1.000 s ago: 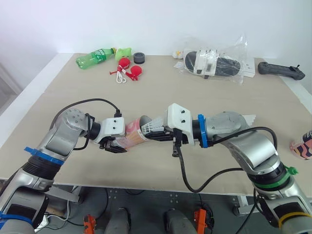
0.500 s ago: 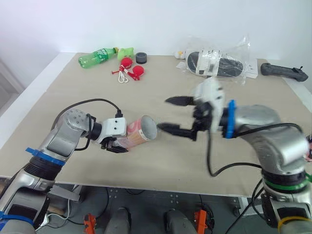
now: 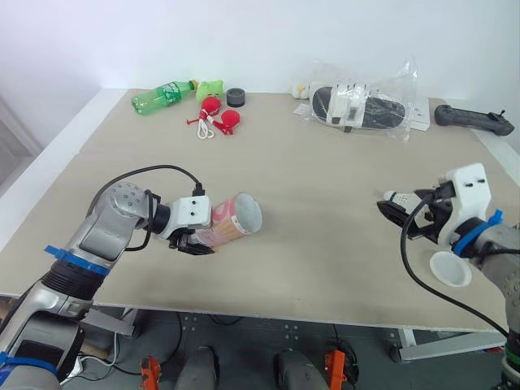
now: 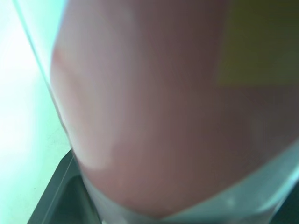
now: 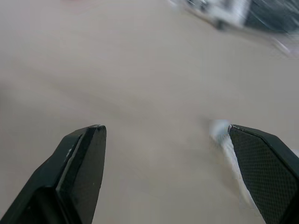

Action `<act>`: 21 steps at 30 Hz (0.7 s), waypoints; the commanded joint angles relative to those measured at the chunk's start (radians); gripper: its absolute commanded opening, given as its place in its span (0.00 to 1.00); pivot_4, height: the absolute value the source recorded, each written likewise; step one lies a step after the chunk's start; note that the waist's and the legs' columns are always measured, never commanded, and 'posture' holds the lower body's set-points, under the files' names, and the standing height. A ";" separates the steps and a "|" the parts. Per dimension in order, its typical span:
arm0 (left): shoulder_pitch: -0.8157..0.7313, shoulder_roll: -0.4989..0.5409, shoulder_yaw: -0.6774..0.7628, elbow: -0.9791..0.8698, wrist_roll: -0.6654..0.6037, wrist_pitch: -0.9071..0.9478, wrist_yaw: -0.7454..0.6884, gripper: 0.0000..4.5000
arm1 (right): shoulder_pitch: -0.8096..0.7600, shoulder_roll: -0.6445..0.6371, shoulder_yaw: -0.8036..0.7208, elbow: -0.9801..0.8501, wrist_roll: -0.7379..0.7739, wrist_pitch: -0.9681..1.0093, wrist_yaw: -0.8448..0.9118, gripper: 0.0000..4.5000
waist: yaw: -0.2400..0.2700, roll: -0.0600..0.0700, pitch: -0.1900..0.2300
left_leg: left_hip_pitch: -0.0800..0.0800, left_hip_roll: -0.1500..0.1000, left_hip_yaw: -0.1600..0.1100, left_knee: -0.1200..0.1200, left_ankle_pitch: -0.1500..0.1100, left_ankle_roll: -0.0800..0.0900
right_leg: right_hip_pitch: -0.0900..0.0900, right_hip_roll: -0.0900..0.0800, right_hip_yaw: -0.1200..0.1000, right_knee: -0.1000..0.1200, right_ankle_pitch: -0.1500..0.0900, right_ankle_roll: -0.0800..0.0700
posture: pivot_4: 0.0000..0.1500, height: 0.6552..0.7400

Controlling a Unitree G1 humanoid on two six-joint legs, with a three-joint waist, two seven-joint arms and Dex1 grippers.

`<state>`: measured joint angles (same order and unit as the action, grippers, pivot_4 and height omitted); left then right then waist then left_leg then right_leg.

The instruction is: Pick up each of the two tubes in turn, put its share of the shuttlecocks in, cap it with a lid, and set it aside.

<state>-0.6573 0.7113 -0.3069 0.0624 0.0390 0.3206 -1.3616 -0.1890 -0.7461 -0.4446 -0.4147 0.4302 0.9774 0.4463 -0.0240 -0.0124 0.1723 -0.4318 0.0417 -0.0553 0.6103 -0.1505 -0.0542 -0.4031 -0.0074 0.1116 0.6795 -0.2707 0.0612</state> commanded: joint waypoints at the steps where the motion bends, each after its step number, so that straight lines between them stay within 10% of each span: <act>1: 0.021 -0.030 -0.065 0.015 -0.005 -0.010 -0.026 0.64 | 0.014 0.008 -0.041 0.046 -0.070 -0.047 -0.080 0.99 | 0.000 0.000 0.000 | 0.000 0.000 0.000 0.000 0.000 0.000 | 0.000 0.000 0.000 0.000 0.000 0.000 | 1.00 1.00; 21: 0.005 -0.042 -0.058 0.021 0.008 -0.009 -0.031 0.64 | -0.227 0.118 0.182 0.558 -0.202 -0.383 -0.073 0.99 | 0.000 0.001 -0.001 | 0.000 -0.007 -0.001 0.000 0.000 0.000 | 0.004 -0.004 0.002 -0.001 -0.002 0.007 | 1.00 1.00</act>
<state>-0.6758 0.6869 -0.3115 0.0866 0.0481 0.3089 -1.3834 -0.3752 -0.6270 -0.2683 0.1271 0.2371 0.6346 0.3637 -0.0244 -0.0113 0.1717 -0.4318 0.0330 -0.0566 0.6103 -0.1504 -0.0541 -0.3990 -0.0131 0.1136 0.6785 -0.2725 0.0701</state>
